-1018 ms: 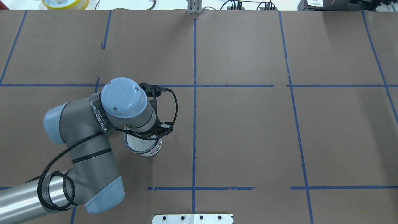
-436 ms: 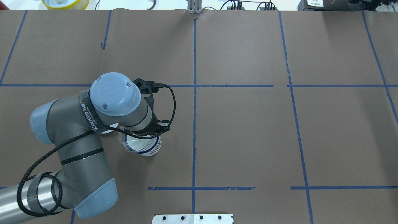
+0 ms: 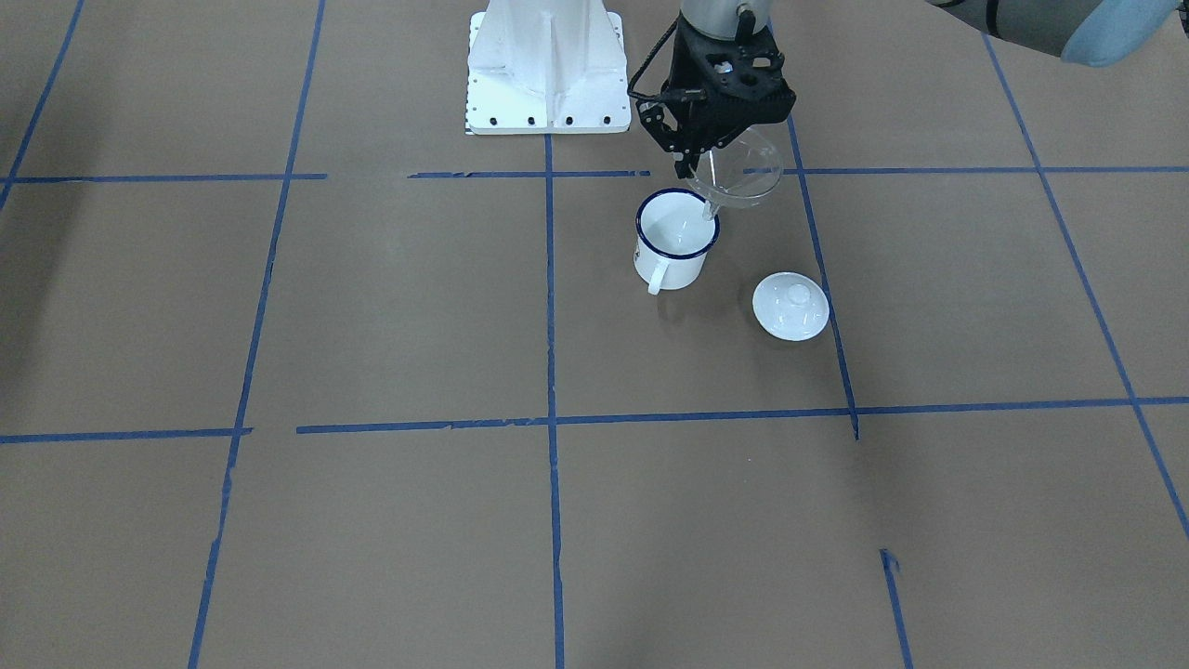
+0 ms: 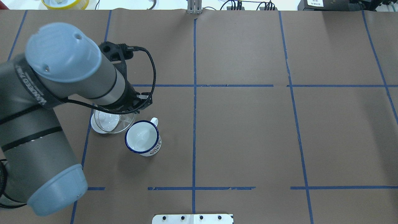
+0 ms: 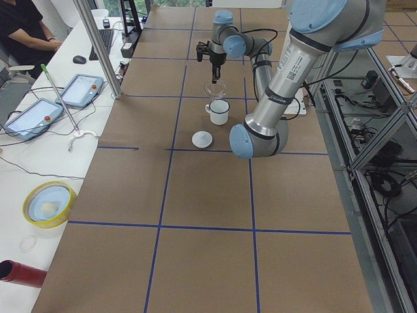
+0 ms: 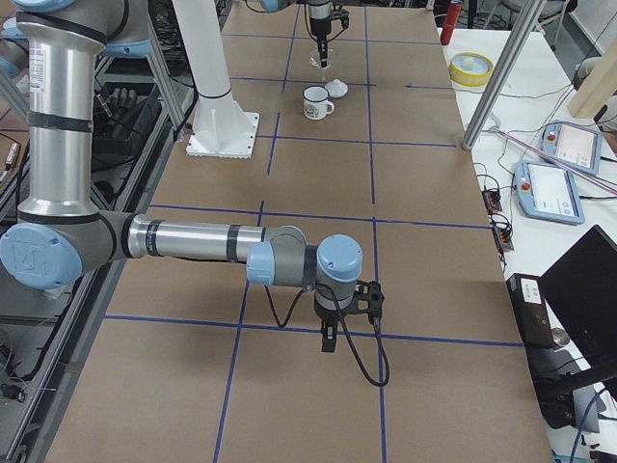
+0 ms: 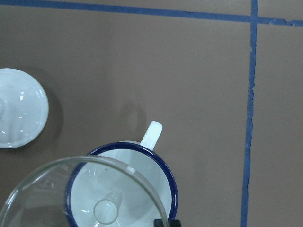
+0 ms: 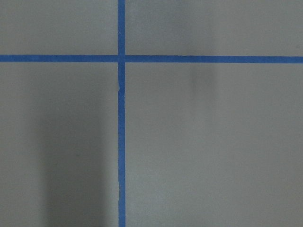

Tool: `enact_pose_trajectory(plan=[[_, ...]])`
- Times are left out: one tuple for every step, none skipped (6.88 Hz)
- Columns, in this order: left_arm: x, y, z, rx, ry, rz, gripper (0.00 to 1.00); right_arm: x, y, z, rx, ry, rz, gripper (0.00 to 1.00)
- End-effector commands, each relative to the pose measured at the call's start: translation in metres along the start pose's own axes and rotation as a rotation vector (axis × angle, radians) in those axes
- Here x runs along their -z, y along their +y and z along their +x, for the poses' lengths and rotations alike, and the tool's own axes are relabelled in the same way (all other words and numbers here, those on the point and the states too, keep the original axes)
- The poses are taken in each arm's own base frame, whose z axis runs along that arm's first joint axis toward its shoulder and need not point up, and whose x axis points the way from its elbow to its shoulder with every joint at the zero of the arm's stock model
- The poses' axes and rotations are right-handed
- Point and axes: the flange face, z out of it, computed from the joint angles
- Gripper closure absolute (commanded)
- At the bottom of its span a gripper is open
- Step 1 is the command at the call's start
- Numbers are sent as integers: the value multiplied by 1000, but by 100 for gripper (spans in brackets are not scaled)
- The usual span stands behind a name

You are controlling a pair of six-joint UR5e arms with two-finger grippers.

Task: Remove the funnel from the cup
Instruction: 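Lift the glass funnel up out of the mug with the left gripper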

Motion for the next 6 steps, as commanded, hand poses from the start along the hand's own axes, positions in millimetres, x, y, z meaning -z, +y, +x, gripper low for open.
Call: enact_pose_trajectory(plan=[[29, -31, -6, 92, 80, 84, 100, 0, 0, 0, 0, 0, 0, 0], [16, -63, -3, 170, 139, 143, 100, 0, 0, 0, 0, 0, 0, 0], [-6, -92, -1, 226, 185, 228, 100, 0, 0, 0, 0, 0, 0, 0], [-34, -108, -12, 277, 233, 293, 100, -1, 0, 0, -1, 0, -1, 0], [-54, -121, -22, 358, 270, 358, 100, 0, 0, 0, 0, 0, 0, 0], [-76, -138, -28, 459, 289, 436, 100, 0, 0, 0, 0, 0, 0, 0]])
